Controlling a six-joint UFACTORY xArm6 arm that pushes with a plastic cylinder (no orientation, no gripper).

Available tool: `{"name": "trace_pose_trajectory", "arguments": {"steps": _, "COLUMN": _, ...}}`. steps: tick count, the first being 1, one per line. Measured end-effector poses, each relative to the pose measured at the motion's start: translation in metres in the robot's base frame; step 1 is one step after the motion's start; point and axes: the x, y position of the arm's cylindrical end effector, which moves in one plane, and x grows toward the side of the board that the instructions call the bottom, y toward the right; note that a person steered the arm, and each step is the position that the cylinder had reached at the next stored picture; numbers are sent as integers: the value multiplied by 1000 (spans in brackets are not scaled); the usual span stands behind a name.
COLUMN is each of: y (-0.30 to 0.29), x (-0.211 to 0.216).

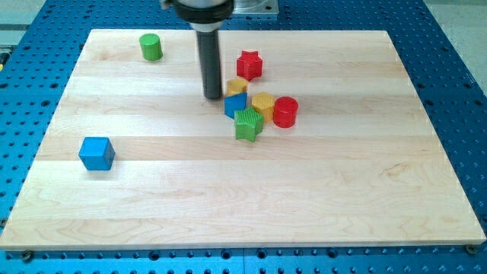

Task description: Push the heart to the top of the hexagon

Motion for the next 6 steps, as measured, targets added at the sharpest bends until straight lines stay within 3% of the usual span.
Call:
{"name": "trace_pose_trajectory", "arguments": {"steps": 5, "y": -3, "x": 5}}
{"name": "trace_pose_trajectory", "arguments": {"steps": 6, "y": 22, "x": 5}}
